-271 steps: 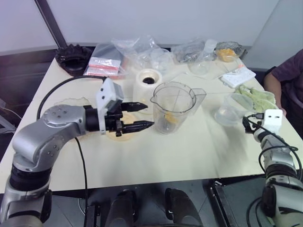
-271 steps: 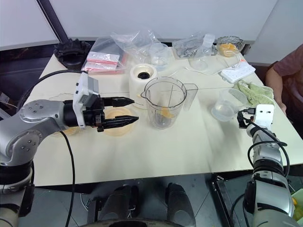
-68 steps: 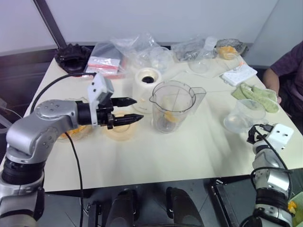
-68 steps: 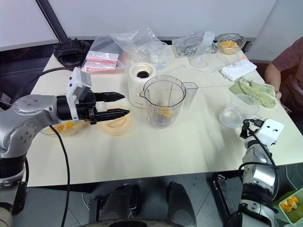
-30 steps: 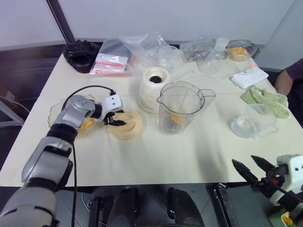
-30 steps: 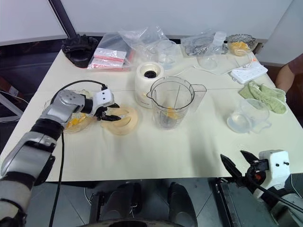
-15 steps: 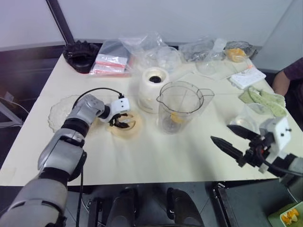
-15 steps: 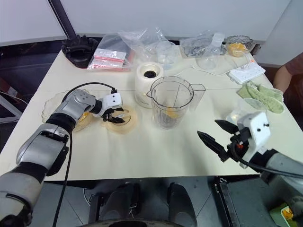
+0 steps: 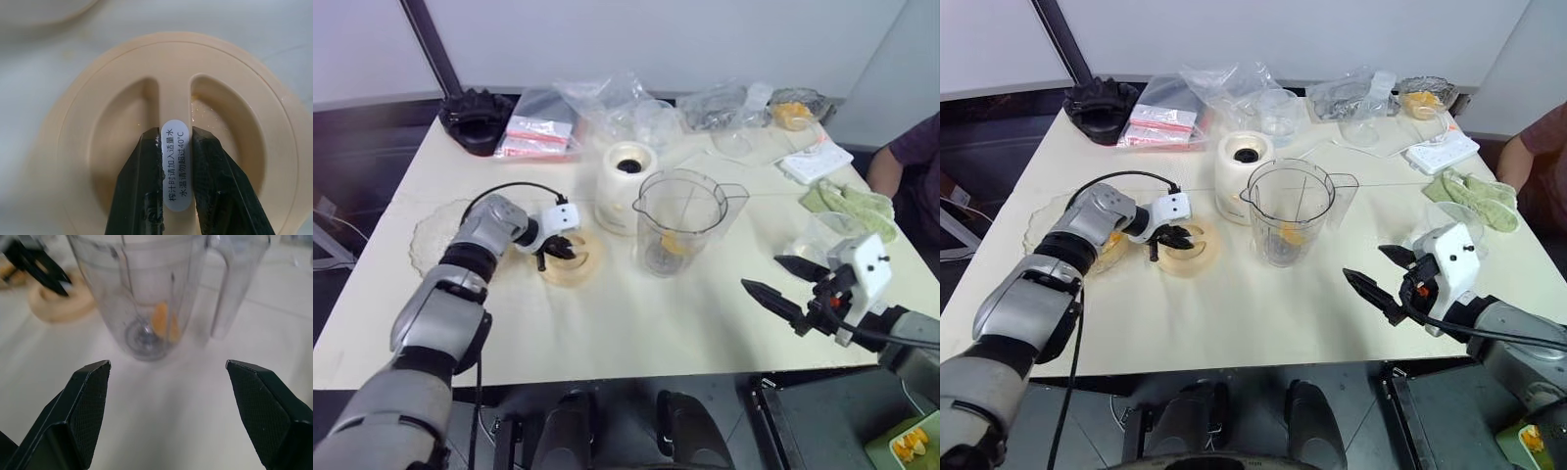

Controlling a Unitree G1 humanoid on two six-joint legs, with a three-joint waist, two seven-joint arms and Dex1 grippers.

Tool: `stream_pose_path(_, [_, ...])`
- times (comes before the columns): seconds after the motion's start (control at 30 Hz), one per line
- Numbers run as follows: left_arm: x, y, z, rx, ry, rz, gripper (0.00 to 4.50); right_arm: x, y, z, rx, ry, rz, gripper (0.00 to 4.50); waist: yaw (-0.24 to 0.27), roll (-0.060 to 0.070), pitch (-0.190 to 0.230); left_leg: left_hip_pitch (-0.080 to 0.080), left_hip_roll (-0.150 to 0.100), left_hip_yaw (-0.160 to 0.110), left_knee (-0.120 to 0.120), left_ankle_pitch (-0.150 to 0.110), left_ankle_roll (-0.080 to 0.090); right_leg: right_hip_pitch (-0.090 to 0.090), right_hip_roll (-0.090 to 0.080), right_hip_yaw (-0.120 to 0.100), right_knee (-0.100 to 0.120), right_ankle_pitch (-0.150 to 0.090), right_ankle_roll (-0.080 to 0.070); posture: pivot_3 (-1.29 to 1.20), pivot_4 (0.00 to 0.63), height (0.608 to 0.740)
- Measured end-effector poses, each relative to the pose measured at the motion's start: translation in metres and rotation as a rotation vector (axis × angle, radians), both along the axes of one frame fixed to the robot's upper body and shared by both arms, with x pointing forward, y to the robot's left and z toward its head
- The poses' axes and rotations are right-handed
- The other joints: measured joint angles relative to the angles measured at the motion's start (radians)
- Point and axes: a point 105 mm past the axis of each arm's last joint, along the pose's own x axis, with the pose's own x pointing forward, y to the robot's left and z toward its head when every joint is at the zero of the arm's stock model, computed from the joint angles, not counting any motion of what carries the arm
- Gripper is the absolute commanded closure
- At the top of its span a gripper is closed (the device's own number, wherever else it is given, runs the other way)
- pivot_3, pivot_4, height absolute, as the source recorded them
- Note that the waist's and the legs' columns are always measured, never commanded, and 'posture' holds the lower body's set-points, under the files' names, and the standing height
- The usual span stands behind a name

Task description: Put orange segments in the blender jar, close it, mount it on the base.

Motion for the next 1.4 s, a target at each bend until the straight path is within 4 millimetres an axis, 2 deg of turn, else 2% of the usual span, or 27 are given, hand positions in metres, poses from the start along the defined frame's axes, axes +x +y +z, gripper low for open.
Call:
stream_pose_path(0.07, [0.005,0.005,0.037,-0.030,-0.061,-0.003,4.24,-0.001,0.000,-0.002,0.001,0.005,0.003,0.54,0.003,-0.001,0.000,-0.010,0.000,-0.001,0.001,0.000,0.000,-0.010,0.001,0.000,0.003,0.000,0.001,0.00,0.150,0.740])
stream_pose_path(0.13, [0.008,0.007,0.097,-0.088,-0.168,-0.026,4.24,-0.002,-0.001,-0.003,0.007,0.001,-0.003,0.54,0.009,-0.002,0.000,-0.011,-0.002,-0.002,0.001,0.000,0.000,-0.010,0.000,0.000,0.004,0.001,0.005,0.00,0.150,0.740])
stream_pose_path(0.3, [0.000,-0.002,0.214,-0.245,-0.379,-0.108,4.24,0.010,-0.005,-0.002,0.009,-0.052,-0.043,0.54,0.005,-0.002,0.000,-0.008,-0.003,-0.001,0.002,0.000,0.001,-0.005,-0.001,0.000,-0.001,-0.001,0.003,0.00,0.150,0.740])
stream_pose_path(0.33, [-0.001,-0.006,0.224,-0.255,-0.405,-0.121,4.24,0.013,-0.006,0.000,0.011,-0.063,-0.047,0.54,0.005,-0.002,0.000,-0.008,-0.003,-0.001,0.003,0.000,0.001,-0.004,-0.001,0.000,-0.001,-0.001,0.003,0.00,0.150,0.740])
stream_pose_path(0.4, [0.000,-0.031,0.237,-0.308,-0.415,-0.179,4.24,0.021,-0.004,0.008,0.032,-0.106,-0.052,0.54,0.008,-0.002,0.000,-0.007,-0.003,-0.003,0.006,0.000,0.000,-0.001,0.000,0.000,0.000,-0.001,0.002,0.00,0.150,0.740])
stream_pose_path(0.53, [0.002,-0.085,0.227,-0.384,-0.332,-0.280,4.24,0.029,0.001,0.019,0.033,-0.162,-0.036,0.54,0.011,-0.002,0.001,-0.011,-0.002,-0.004,0.013,0.000,0.001,-0.002,0.000,-0.001,0.001,-0.001,0.002,0.00,0.150,0.740])
stream_pose_path(0.67, [0.005,-0.114,0.225,-0.389,-0.304,-0.271,4.24,0.032,0.001,0.019,0.040,-0.172,-0.050,0.54,-0.001,-0.003,0.002,-0.012,-0.003,-0.002,0.014,-0.003,0.005,-0.003,0.000,0.001,0.002,0.000,0.004,0.00,0.150,0.740])
stream_pose_path(0.73, [0.001,-0.135,0.225,-0.386,-0.286,-0.306,4.24,0.033,0.003,0.017,0.049,-0.173,-0.054,0.54,0.002,-0.003,0.002,-0.012,-0.003,-0.003,0.014,-0.004,0.007,-0.003,0.001,0.001,0.003,-0.001,0.006,0.00,0.150,0.740])
stream_pose_path(0.9, [-0.009,-0.182,0.202,-0.358,-0.191,-0.364,4.24,0.029,0.006,0.007,0.067,-0.158,-0.090,0.54,0.004,-0.003,0.002,-0.012,-0.003,-0.003,0.014,-0.004,0.007,-0.003,0.000,0.001,0.003,-0.002,0.008,0.00,0.150,0.740])
stream_pose_path(1.1, [-0.016,-0.200,0.185,-0.281,-0.129,-0.392,4.24,0.027,0.007,0.007,0.073,-0.172,-0.124,0.54,0.001,-0.003,0.002,-0.010,-0.003,-0.003,0.015,-0.004,0.007,-0.004,0.001,0.002,0.006,-0.002,0.007,0.00,0.150,0.740])
stream_pose_path(1.4, [-0.018,-0.202,0.148,-0.167,-0.043,-0.406,4.24,0.028,0.008,0.003,0.082,-0.170,-0.150,0.54,0.002,-0.002,0.001,-0.010,-0.003,-0.003,0.015,-0.004,0.007,-0.004,0.000,0.002,0.006,-0.002,0.007,0.00,0.150,0.740])
